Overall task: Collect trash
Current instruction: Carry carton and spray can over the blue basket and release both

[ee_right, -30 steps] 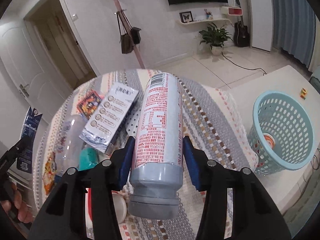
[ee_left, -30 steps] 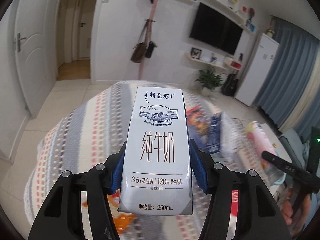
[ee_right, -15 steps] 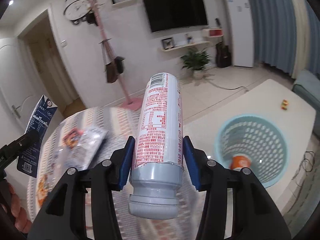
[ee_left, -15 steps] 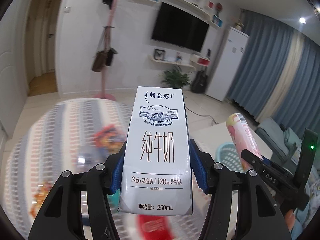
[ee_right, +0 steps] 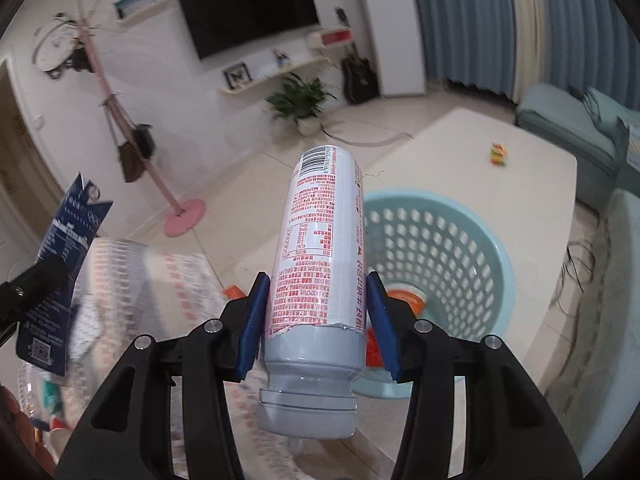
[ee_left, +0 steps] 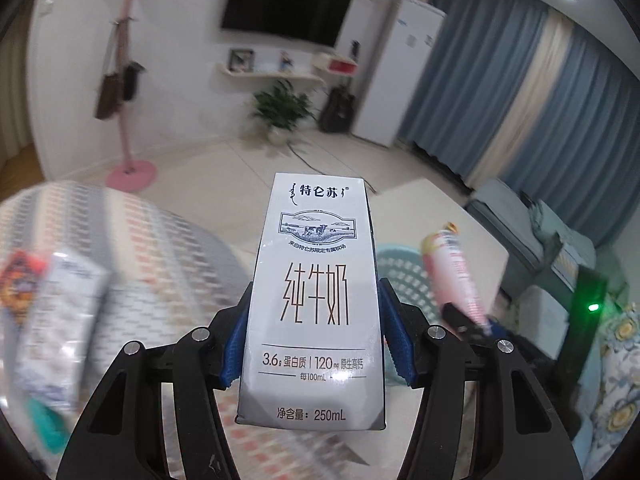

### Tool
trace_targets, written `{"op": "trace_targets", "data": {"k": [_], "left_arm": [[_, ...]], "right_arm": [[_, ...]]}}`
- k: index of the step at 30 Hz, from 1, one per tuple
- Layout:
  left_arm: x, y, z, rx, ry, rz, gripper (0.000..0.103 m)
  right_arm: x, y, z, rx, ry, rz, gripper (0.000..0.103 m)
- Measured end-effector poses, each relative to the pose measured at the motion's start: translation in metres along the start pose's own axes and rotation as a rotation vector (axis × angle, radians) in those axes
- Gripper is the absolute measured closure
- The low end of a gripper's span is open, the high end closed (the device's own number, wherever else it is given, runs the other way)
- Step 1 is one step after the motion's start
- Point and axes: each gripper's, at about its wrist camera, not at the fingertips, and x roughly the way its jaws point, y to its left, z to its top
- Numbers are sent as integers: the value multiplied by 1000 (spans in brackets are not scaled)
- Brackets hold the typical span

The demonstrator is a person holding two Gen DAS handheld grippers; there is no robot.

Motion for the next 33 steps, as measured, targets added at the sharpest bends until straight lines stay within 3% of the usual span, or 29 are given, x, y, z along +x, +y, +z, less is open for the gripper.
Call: {"op": "trace_targets", "data": {"k": [6, 12, 16, 19, 22, 33], "left_arm": [[64, -22, -6, 0, 96, -108, 47], [117, -34, -20, -19, 205, -153, 46], [136, -39, -27, -37, 241, -164, 47], [141, -42, -30, -38, 258, -172, 42], [136, -45, -32, -33, 250, -175, 29], [92, -42, -33, -25, 178, -177, 29]], "right_arm": [[40, -36, -11, 55, 87, -51, 57], [64, -67, -19, 113, 157, -88, 57], [59, -71, -17, 107, 141, -104, 57], [54, -76, -15, 119, 137, -103, 57], [50, -83, -15, 139, 137, -100, 57], [28, -71, -21, 120, 113, -69, 57]]}}
